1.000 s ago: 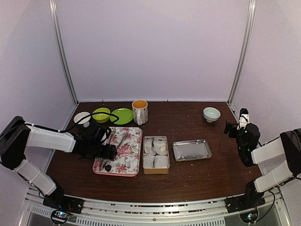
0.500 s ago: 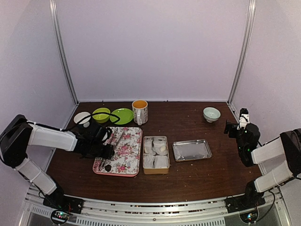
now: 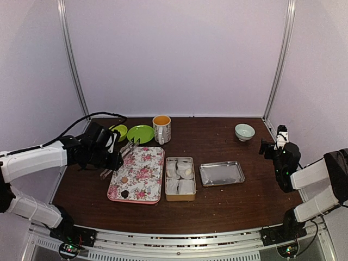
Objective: Pack the chocolate
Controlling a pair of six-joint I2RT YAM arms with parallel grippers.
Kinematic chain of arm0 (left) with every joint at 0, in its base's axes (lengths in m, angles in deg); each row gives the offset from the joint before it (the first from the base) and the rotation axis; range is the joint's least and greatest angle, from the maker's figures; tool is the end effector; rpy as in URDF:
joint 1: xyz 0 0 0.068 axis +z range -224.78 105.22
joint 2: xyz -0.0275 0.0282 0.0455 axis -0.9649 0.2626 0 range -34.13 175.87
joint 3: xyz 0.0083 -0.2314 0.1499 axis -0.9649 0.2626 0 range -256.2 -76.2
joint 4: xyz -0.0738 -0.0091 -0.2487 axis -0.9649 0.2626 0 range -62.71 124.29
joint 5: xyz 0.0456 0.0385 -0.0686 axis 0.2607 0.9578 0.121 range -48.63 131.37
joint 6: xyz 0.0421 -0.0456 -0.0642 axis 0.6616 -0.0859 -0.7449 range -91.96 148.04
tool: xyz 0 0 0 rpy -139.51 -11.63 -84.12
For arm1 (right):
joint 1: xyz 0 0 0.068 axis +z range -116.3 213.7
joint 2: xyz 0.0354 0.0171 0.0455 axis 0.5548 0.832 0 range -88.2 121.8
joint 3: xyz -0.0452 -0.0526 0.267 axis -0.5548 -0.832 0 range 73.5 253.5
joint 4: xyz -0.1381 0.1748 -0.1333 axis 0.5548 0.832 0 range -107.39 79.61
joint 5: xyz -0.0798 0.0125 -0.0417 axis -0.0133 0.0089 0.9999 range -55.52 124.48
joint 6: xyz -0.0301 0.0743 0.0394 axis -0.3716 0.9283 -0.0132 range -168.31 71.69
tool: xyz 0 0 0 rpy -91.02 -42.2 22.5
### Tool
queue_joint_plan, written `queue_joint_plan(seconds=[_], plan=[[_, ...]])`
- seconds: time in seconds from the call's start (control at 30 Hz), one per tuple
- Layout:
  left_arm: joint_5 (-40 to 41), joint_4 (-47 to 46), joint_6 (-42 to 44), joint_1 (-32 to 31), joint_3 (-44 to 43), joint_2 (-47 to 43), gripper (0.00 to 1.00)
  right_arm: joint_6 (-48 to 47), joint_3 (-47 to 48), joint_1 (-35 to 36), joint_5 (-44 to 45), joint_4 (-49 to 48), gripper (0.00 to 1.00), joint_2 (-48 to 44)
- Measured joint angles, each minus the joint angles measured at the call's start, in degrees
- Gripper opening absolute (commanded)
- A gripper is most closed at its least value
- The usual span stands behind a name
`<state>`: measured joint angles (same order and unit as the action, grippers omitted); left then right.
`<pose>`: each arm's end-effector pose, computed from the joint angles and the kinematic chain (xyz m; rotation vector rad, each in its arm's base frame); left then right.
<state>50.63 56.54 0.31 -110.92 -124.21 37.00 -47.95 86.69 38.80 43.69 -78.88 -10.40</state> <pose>0.2287 -0.1511 0.2052 0.1143 2.4866 -0.2774 0.2743 0.0117 0.1726 0.0564 1.6238 -0.0571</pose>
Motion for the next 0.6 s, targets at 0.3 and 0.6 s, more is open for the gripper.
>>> queue_joint_plan(seconds=[0.3, 0.6], plan=[[-1.7, 20.8, -1.0, 0.0, -6.1, -3.8, 0.37, 0.0, 0.0, 0.0, 0.0, 0.0, 1.0, 0.0], [-9.9, 32.5, -3.1, 0.0, -7.0, -10.6, 0.38, 0.0, 0.0, 0.0, 0.0, 0.0, 1.0, 0.0]])
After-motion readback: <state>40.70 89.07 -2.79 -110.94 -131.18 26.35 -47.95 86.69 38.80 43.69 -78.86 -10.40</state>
